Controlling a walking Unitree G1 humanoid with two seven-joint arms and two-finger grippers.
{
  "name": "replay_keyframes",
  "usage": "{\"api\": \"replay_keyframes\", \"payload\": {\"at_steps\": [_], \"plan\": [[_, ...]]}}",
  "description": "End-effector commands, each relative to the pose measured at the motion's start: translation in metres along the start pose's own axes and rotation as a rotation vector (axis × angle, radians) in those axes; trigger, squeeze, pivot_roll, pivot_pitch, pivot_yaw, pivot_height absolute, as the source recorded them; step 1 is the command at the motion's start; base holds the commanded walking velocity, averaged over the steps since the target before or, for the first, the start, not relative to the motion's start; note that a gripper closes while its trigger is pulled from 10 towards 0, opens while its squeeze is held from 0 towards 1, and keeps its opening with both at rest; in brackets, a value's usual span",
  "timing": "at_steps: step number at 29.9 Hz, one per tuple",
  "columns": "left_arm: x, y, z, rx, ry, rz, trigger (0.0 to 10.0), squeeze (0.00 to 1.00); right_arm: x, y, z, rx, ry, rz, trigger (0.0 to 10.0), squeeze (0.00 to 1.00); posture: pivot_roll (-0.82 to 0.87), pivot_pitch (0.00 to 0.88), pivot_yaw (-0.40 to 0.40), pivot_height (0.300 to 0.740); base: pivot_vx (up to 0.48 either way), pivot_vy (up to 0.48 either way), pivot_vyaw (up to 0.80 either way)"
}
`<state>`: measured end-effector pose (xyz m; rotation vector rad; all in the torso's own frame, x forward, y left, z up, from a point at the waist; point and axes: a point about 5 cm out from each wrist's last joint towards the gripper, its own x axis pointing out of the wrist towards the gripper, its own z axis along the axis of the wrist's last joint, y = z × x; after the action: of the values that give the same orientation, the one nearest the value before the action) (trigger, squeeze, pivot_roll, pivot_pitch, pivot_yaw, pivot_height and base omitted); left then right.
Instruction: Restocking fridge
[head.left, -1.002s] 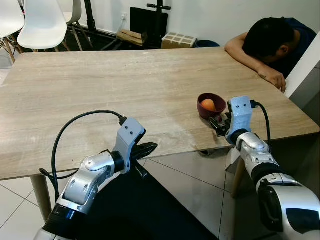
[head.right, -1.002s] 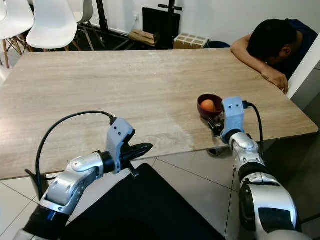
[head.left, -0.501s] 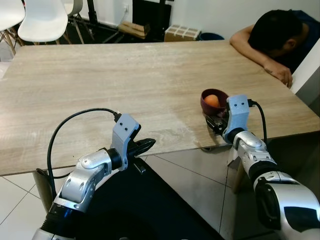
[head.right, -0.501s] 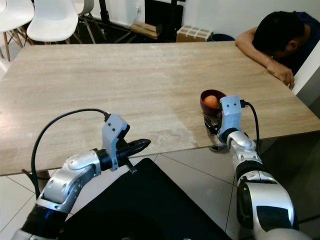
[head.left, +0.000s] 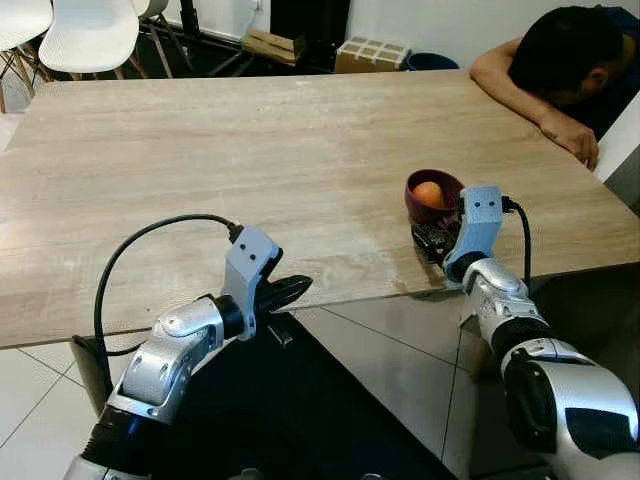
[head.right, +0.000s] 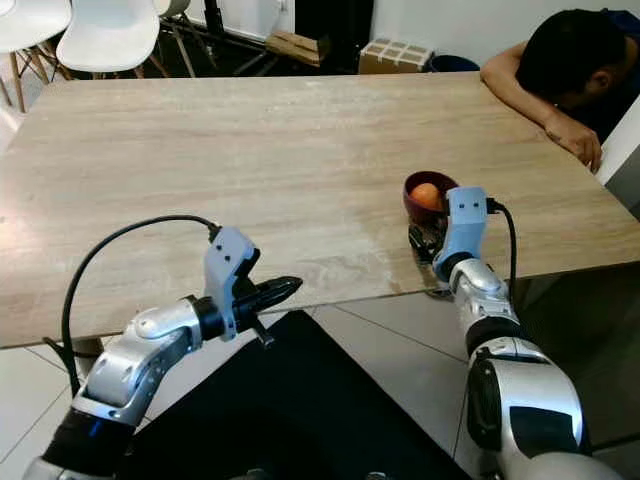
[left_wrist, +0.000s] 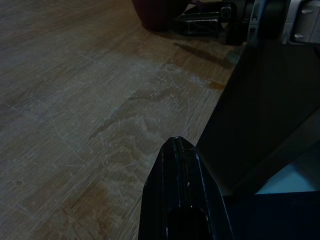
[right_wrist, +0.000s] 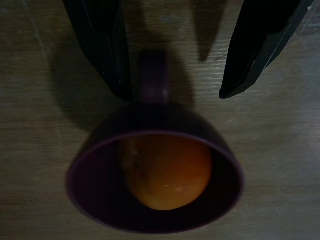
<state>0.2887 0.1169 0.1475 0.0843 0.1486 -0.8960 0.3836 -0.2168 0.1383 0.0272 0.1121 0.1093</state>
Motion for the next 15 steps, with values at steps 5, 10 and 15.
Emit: {"api": "replay_keyframes", "payload": {"at_steps": [5, 10, 15], "plan": [[0.0023, -0.0012, 0.0009, 0.017, 0.016, -0.013, 10.0, 0.0, -0.0031, -0.0074, -0.004, 0.037, -0.002, -0.059, 10.0, 0.0, 0.02, 0.134, -0.028, 0.731, 0.0, 0.0, 0.0], [0.0033, -0.0014, 0.0012, 0.02, 0.018, -0.018, 10.0, 0.0, -0.0036, -0.0074, -0.0053, 0.043, -0.003, -0.06, 10.0, 0.0, 0.02, 0.133, -0.028, 0.731, 0.0, 0.0, 0.0], [0.0034, -0.0012, 0.0013, 0.022, 0.019, -0.019, 10.0, 0.0, -0.0036, -0.0066, -0.0061, 0.06, -0.009, -0.063, 10.0, 0.0, 0.02, 0.131, -0.027, 0.731, 0.0, 0.0, 0.0]]}}
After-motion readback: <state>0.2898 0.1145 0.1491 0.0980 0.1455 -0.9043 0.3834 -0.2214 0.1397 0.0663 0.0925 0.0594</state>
